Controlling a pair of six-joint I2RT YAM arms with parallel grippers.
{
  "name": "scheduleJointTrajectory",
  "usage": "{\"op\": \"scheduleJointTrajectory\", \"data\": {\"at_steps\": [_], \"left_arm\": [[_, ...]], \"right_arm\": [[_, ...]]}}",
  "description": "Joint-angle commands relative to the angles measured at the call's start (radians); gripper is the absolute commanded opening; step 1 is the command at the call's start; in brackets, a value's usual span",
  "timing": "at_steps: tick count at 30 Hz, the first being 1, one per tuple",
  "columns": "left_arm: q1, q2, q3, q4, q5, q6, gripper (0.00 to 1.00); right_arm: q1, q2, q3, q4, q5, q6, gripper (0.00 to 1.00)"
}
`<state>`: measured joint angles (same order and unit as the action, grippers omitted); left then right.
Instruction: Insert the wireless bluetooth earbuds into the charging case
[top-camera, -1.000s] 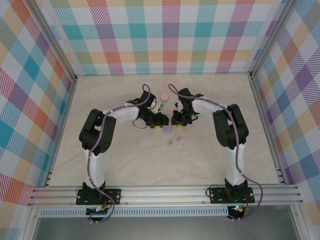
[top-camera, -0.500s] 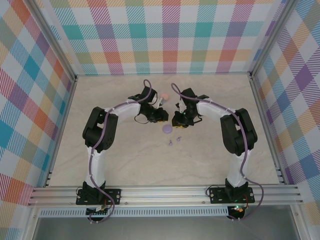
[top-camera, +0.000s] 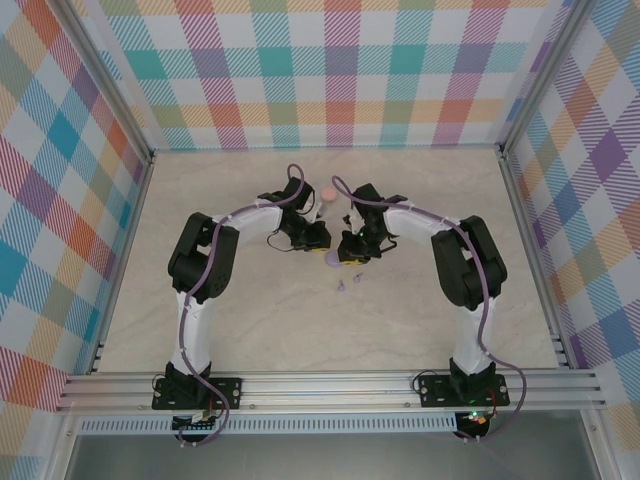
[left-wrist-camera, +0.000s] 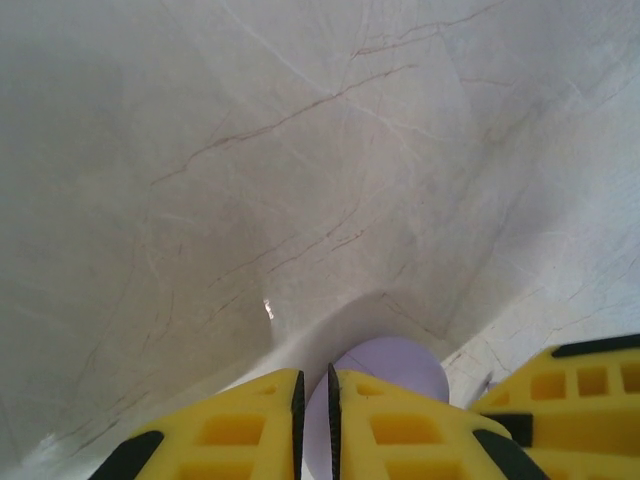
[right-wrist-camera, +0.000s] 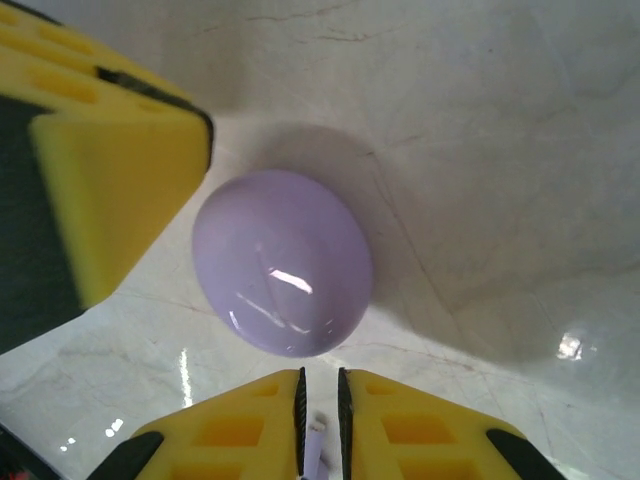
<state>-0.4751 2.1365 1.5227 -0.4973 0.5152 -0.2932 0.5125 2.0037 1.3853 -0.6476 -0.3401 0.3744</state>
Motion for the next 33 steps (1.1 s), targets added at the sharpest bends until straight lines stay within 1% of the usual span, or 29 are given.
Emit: {"op": "scheduleJointTrajectory", "data": {"at_steps": [1,10,20,22,26,29,31,33], "left_arm": [[0.006,0.002,-0.006,-0.033,0.028,0.025,0.16],[-0.004,-0.030,-0.049,-0.025,0.040,0.023,0.16],[-0.025,-0.107,-0.137,0.008,-0.003,-0.019,0.17],[-0.025,-0.124,-0.152,0.012,-0.030,-0.023,0.18],[-0.024,-0.154,-0.164,-0.010,-0.118,-0.032,0.20],[-0.023,-0.186,-0.177,-0.010,-0.176,-0.044,0.26],[-0.022,-0.211,-0.187,-0.009,-0.210,-0.053,0.28],[-0.022,-0.242,-0.206,0.014,-0.217,-0.069,0.31]], "right_arm": [[0.006,0.026,0.018,-0.022,0.021,0.000,0.20],[0.007,0.060,0.058,-0.030,0.050,0.012,0.20],[0.008,0.094,0.122,-0.063,0.082,0.006,0.21],[0.007,0.091,0.124,-0.067,0.100,0.004,0.21],[0.005,0.071,0.115,-0.074,0.136,0.004,0.22],[-0.003,0.046,0.096,-0.073,0.162,0.008,0.23],[-0.012,0.024,0.078,-0.068,0.174,0.009,0.23],[-0.024,-0.003,0.058,-0.060,0.169,0.005,0.24]]}}
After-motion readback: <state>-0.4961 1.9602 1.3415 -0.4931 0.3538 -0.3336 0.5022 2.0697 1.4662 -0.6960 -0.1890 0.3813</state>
